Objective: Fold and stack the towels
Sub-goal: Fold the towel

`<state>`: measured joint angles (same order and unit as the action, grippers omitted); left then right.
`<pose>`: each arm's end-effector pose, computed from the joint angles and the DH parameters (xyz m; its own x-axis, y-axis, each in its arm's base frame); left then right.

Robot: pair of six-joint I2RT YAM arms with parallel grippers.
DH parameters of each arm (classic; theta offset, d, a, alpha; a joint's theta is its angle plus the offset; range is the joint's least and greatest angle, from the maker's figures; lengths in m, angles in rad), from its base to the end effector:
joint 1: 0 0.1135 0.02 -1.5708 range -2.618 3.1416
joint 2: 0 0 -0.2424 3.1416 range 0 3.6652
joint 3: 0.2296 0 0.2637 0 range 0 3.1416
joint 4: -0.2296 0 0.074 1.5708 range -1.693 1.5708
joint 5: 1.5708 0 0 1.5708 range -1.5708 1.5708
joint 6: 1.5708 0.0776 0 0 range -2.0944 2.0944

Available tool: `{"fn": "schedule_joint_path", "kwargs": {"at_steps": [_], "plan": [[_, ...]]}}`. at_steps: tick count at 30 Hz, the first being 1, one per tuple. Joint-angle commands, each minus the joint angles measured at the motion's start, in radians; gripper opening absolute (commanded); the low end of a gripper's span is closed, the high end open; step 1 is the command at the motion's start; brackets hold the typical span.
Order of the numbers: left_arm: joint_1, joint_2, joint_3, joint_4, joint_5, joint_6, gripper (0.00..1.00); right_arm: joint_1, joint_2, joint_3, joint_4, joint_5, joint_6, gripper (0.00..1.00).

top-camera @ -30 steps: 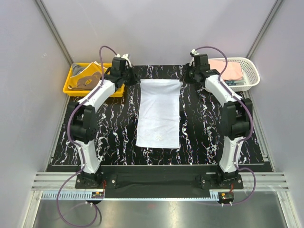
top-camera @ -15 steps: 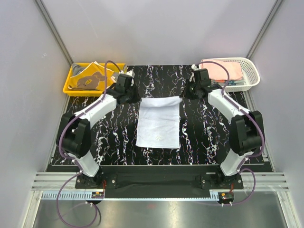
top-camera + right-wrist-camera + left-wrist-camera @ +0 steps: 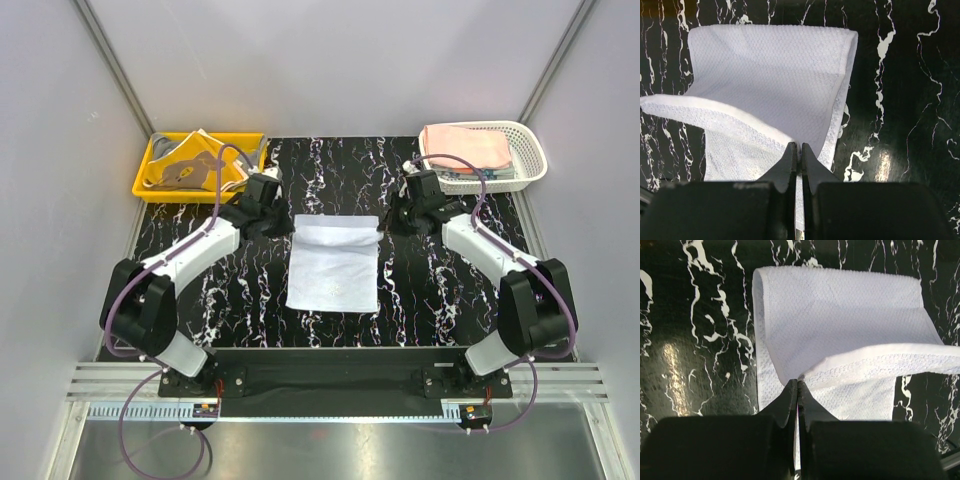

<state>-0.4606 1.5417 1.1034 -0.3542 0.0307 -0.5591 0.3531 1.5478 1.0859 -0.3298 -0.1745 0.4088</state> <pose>0.3370 -0.1699 0.1932 -0.7867 -0.2015 -0.5836 0.0547 0.9188 -0.3909 0.3488 0.1429 0.1881 -0.7935 0.1248 -0.5956 -0.1521 0.9070 0.3927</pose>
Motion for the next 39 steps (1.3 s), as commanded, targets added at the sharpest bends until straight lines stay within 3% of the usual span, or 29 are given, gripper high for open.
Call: {"fn": "schedule_joint_path", "kwargs": {"at_steps": [1,39], "plan": [[-0.023,-0.060,-0.022,0.004,-0.026,-0.009,0.00,0.018,-0.060,-0.030,0.049,0.018,0.019,0.00],[-0.073,-0.284,-0.214,-0.054,-0.018,0.022,0.00,0.115,-0.215,-0.185,0.002,0.086,0.065,0.00]]}}
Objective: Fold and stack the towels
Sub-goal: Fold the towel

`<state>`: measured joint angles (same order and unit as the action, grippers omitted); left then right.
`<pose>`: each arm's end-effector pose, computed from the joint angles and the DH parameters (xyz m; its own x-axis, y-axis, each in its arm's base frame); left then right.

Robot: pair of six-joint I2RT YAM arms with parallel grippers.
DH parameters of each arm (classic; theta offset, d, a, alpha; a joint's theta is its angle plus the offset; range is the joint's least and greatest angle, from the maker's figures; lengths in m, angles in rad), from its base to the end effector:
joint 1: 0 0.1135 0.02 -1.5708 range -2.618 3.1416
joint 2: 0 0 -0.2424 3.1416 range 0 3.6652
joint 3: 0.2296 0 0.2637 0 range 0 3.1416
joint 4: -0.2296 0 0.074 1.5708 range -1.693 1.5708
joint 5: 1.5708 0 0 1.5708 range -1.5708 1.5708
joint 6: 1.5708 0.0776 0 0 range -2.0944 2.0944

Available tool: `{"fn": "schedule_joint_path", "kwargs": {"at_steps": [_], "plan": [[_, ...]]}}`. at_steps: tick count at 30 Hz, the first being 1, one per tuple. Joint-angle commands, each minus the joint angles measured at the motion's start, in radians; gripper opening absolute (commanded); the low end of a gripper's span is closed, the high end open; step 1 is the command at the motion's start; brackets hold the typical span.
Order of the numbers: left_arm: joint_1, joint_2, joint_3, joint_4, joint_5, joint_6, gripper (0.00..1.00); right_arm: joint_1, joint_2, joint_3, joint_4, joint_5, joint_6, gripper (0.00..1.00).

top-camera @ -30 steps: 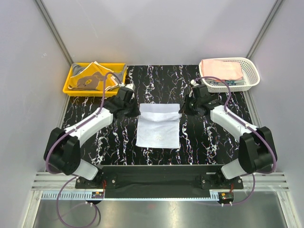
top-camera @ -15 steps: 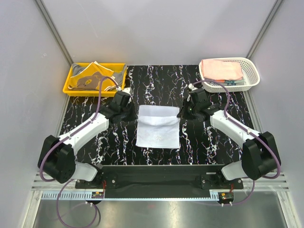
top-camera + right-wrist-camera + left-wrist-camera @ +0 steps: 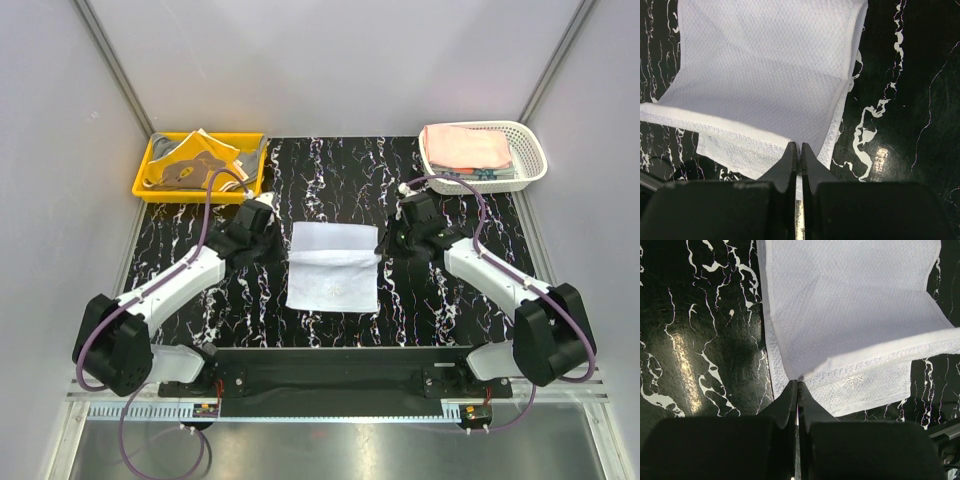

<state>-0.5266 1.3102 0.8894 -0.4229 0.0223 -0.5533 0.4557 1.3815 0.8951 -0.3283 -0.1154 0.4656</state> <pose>0.2734 -0.1609 0.1844 -0.8203 -0.1308 -0.5568 0.0990 0.9263 -0.3635 0.2952 0.1546 0.1747 -0.8119 0.0988 -0.5754 -0.1607 0.9097 0.3829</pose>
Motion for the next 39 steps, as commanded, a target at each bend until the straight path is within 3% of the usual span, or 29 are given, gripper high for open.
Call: {"fn": "schedule_joint_path", "kwargs": {"at_steps": [1,39], "plan": [[-0.006,-0.057,0.003,0.010,-0.010,0.018,0.00,0.014,-0.053,0.004,-0.002,0.026,0.008,0.00],[-0.015,-0.111,0.022,-0.033,0.002,0.024,0.00,0.026,-0.111,0.013,-0.038,0.028,0.028,0.00]]}}
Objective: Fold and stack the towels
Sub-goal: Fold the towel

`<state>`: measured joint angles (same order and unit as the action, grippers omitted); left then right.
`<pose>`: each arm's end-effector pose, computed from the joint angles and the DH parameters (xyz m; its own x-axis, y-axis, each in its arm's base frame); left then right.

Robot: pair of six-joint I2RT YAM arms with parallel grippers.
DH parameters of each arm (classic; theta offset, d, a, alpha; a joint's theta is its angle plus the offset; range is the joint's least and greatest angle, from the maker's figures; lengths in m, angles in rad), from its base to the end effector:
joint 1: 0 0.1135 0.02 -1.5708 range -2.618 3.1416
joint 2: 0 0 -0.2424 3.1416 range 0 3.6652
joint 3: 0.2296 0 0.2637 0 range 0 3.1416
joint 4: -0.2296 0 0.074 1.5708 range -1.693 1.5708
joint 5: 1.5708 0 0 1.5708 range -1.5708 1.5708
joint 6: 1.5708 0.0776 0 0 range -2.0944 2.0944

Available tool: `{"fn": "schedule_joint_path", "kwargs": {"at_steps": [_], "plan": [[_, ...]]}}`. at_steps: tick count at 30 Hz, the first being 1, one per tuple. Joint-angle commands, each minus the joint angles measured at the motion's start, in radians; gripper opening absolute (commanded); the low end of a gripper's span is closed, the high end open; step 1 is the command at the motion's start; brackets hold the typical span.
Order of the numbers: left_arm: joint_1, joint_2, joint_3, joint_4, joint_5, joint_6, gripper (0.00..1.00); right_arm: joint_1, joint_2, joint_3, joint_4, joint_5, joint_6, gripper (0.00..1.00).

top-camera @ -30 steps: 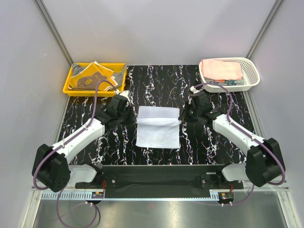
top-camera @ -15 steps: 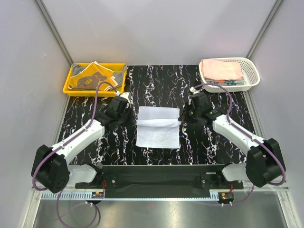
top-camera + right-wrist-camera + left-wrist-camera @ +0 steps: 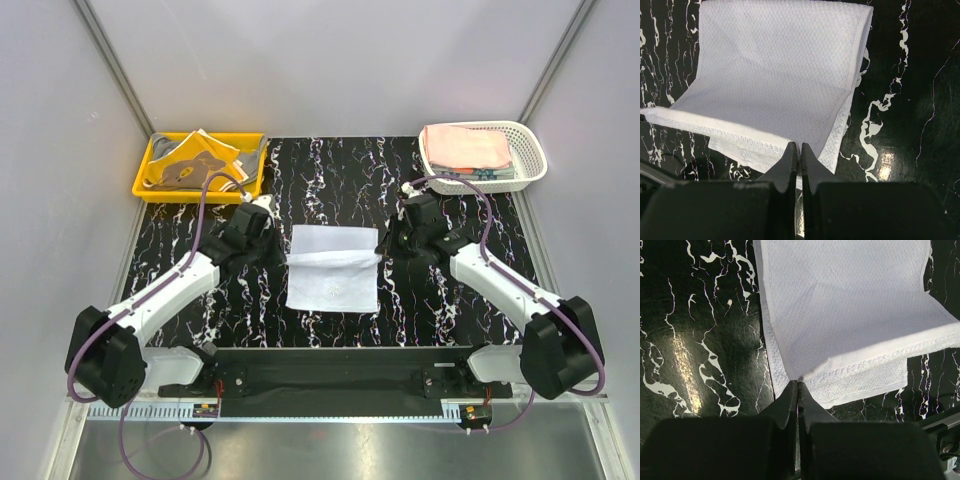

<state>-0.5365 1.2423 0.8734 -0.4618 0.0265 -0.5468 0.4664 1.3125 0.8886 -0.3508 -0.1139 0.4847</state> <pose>0.2612 -0.1577 0.1944 -0.8158 -0.1196 -0.5659 0.1196 0.9224 -0.3674 0.2861 0.1539 0.1913 -0.7948 0.1182 -0.5953 -0.1684 0.8994 0.4033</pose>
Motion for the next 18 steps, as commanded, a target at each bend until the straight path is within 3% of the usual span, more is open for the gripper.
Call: {"fn": "schedule_joint_path", "kwargs": {"at_steps": [1,18], "plan": [[-0.005,-0.044,0.036,0.003,-0.003,0.018,0.00,0.014,-0.047,0.019,-0.020,0.029,0.008,0.00],[-0.008,-0.030,-0.114,0.097,0.053,-0.022,0.00,0.031,-0.009,-0.112,0.078,-0.007,0.058,0.00]]}}
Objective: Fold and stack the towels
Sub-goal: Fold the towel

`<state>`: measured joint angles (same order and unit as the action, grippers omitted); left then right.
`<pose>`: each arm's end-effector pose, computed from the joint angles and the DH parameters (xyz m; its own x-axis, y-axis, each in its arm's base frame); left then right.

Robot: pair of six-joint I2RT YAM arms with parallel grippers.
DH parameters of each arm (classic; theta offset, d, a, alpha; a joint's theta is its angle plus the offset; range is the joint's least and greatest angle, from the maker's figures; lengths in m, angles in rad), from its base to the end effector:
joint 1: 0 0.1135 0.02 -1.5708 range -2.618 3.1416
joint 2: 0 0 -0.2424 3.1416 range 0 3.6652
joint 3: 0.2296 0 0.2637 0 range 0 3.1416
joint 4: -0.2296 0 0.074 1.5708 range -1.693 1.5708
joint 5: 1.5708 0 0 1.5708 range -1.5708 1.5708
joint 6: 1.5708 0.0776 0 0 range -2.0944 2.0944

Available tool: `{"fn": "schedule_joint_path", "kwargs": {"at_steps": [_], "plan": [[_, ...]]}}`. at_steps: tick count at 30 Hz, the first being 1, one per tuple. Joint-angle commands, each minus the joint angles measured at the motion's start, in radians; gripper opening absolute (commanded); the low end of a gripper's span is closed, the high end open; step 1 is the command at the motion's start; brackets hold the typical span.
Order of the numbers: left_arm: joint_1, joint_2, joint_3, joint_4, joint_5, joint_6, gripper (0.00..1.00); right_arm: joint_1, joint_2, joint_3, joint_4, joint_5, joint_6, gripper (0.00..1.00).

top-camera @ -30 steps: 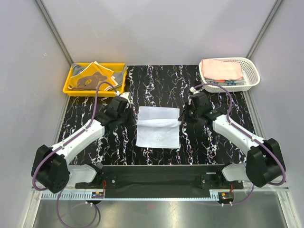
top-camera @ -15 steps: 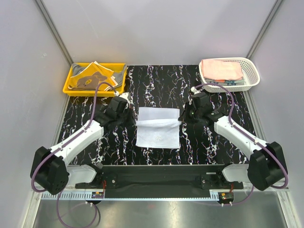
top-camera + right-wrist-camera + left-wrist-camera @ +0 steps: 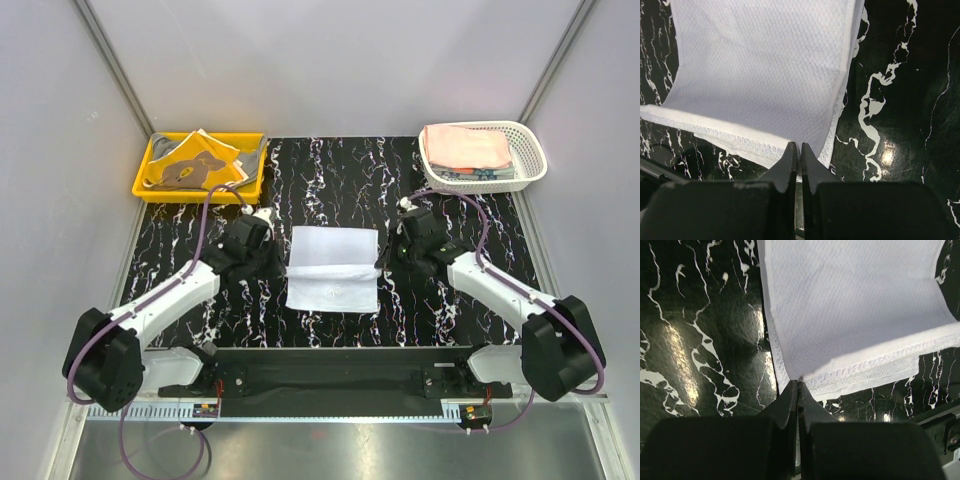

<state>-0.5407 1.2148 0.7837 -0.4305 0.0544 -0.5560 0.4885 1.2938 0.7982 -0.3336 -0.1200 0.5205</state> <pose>0.2486 -0.1542 0.1730 -0.8399 -0.1104 -0.5314 0.1190 0.9178 -0.3788 0.2695 0.1538 0.1660 -0.8321 0.1169 -0.5421 -0.1423 0.8998 0.4125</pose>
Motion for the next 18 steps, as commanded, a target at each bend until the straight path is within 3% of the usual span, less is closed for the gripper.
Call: {"fn": "schedule_joint_path", "kwargs": {"at_steps": [1,13,18], "plan": [[-0.005,0.008,-0.041,0.075,0.031,-0.018,0.00,0.010,0.024,-0.037,0.068,-0.003,0.024,0.00],[-0.033,0.063,-0.086,0.121,0.047,-0.044,0.00,0.028,0.091,-0.109,0.157,-0.043,0.055,0.03],[-0.034,0.065,-0.096,0.111,0.042,-0.044,0.01,0.030,0.081,-0.120,0.162,-0.049,0.053,0.09]]}}
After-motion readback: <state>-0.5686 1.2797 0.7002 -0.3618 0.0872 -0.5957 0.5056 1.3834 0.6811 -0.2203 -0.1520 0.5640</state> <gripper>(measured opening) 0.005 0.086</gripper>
